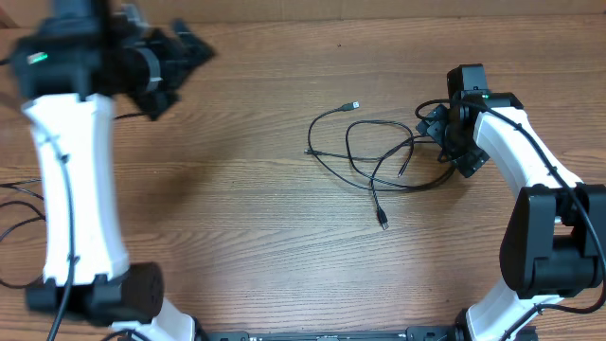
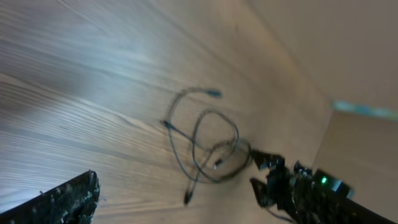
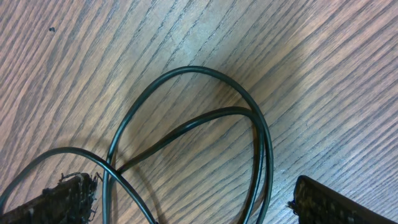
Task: Untangle cables
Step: 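Move the left gripper to the cable tangle at center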
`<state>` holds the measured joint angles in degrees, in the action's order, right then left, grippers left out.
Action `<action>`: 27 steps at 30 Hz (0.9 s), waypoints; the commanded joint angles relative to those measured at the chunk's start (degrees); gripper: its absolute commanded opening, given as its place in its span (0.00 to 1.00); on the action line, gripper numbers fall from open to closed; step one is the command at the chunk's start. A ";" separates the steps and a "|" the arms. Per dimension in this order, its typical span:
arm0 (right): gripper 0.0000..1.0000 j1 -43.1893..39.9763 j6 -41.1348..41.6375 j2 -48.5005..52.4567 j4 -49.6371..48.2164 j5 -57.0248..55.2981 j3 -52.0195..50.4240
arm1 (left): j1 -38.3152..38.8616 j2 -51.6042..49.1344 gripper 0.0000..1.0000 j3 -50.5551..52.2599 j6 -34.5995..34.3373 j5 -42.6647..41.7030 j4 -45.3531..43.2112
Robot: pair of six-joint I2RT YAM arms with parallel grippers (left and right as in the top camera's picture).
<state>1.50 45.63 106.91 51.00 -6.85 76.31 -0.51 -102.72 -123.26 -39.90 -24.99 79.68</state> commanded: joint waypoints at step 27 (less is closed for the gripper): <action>1.00 0.04 0.13 -0.26 -0.22 -0.63 -0.20 | 31.95 -29.92 0.93 -0.20 -36.24 14.80 -5.44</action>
<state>1.50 45.63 106.91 50.98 -6.85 76.31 31.29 -132.11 -123.24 -71.59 -14.46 73.06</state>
